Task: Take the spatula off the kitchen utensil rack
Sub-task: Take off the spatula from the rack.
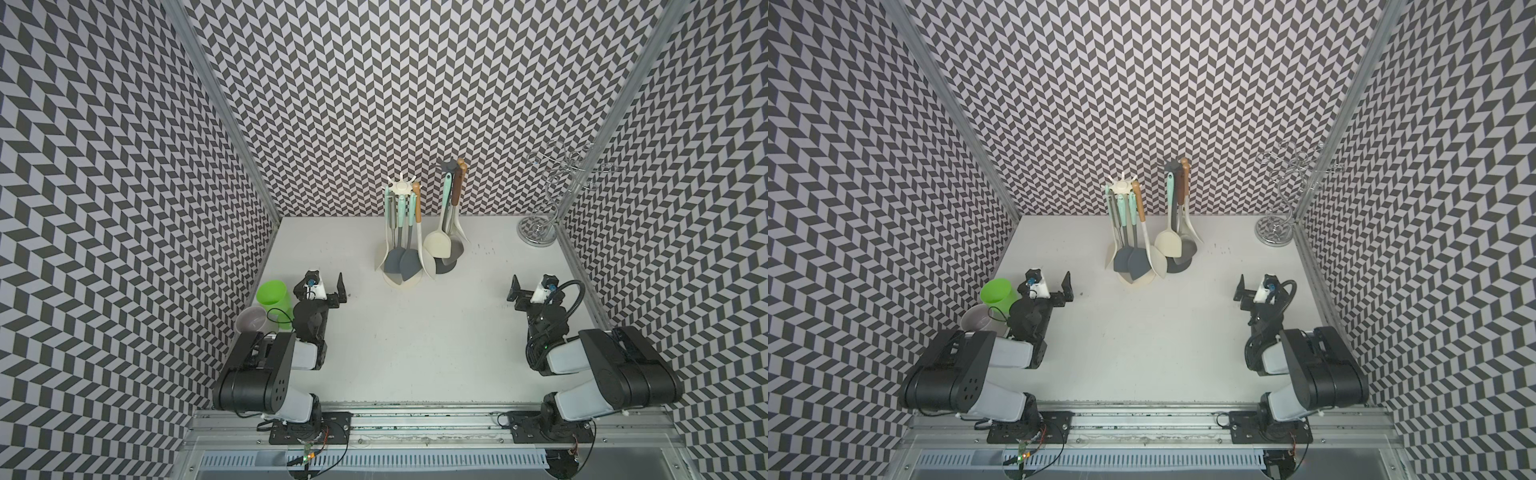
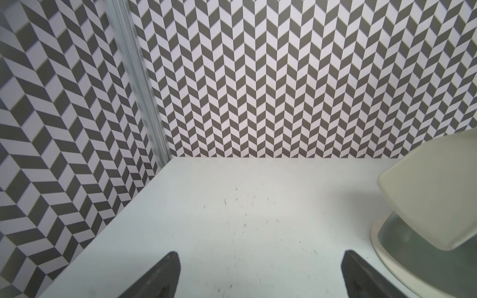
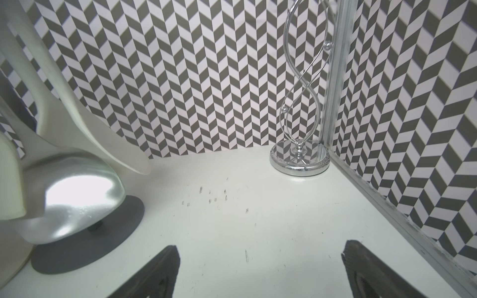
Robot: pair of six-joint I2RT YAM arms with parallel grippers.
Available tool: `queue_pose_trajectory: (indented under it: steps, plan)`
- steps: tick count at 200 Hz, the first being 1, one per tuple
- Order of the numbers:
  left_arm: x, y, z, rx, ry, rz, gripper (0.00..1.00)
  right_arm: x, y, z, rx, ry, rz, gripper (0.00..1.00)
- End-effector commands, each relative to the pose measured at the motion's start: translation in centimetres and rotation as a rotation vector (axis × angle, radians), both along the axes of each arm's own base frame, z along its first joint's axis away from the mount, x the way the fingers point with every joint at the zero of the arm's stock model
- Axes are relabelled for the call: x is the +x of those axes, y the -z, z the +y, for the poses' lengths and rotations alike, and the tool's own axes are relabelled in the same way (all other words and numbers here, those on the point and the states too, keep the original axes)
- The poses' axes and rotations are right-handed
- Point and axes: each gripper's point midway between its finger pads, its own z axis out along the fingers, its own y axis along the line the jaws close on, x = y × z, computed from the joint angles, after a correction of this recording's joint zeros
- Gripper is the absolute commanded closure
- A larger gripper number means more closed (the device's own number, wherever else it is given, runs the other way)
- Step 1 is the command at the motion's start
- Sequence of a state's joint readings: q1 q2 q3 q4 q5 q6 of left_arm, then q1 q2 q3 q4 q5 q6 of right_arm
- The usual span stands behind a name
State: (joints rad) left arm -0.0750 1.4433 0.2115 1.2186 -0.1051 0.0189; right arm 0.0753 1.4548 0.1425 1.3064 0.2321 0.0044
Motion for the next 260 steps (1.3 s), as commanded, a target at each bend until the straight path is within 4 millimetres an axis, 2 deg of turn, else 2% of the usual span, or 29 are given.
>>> queue_pose_trajectory:
  steps: [1, 24, 48, 49, 52, 63, 91, 119, 131, 154, 168, 201, 237, 239, 253, 255, 260]
  plan:
    - [-0.6, -2.3, 1.0, 0.006, -0.091, -0.038, 0.01, -1.2, -4.1, -0.2, 0.01, 0.012, -0.128, 0.0]
    - [-0.5, -4.6, 1.3, -0.032, -0.122, -0.044, 0.01, -1.9, -5.5, 0.0, 0.034, -0.005, -0.113, 0.0]
    - [-0.2, -7.7, 0.7, -0.109, -0.093, -0.048, 0.01, -2.5, -7.9, 0.3, 0.141, -0.032, -0.115, 0.0]
    - [-0.3, -7.9, 0.7, -0.112, -0.09, -0.051, 0.01, -2.4, -8.8, 0.4, 0.146, -0.037, -0.135, 0.0]
    - [-0.3, -8.2, 0.5, -0.117, -0.079, -0.051, 0.01, -2.3, -9.7, 0.6, 0.155, -0.049, -0.143, 0.0]
    - [-0.5, -9.7, -0.2, -0.136, -0.038, -0.067, 0.01, -2.5, -10.9, 1.2, 0.195, -0.088, -0.137, 0.0]
    - [-2.2, -13.4, -2.1, -0.265, 0.081, -0.119, 0.01, -3.7, -13.0, 3.0, 0.294, -0.199, -0.112, 0.0]
    - [-4.8, -16.1, -5.4, -0.403, 0.295, -0.131, 0.01, -5.6, -14.5, 5.1, 0.395, -0.323, -0.066, 0.0]
    - [-6.1, -16.2, -7.1, -0.484, 0.405, -0.102, 0.01, -6.4, -14.5, 6.0, 0.435, -0.375, -0.039, 0.0]
    - [-9.6, -16.1, -11.0, -0.527, 0.683, -0.101, 0.01, -7.7, -14.2, 7.4, 0.438, -0.463, -0.001, 0.0]
    - [-10.7, -15.4, -12.0, -0.52, 0.736, -0.085, 0.01, -7.7, -13.2, 7.2, 0.46, -0.446, 0.024, 0.0]
    - [-12.4, -14.0, -12.5, -0.477, 0.774, -0.086, 0.01, -7.7, -11.8, 7.6, 0.499, -0.47, 0.02, 0.0]
    - [-12.8, -12.0, -10.6, -0.557, 0.68, -0.138, 0.01, -7.8, -9.1, 7.7, 0.561, -0.474, 0.03, 0.0]
    - [-13.2, -12.5, -10.4, -0.558, 0.682, -0.164, 0.01, -7.8, -9.0, 7.7, 0.564, -0.473, 0.029, 0.0]
    - [-13.2, -12.2, -9.9, -0.588, 0.659, -0.18, 0.01, -7.8, -8.8, 7.5, 0.586, -0.466, 0.008, 0.0]
    - [-13.2, -12.2, -9.9, -0.589, 0.66, -0.181, 0.01, -7.7, -7.6, 7.4, 0.593, -0.456, 0.029, 0.01]
    - [-13.1, -12.0, -9.9, -0.594, 0.658, -0.176, 0.01, -7.7, -7.0, 7.3, 0.601, -0.448, 0.037, 0.0]
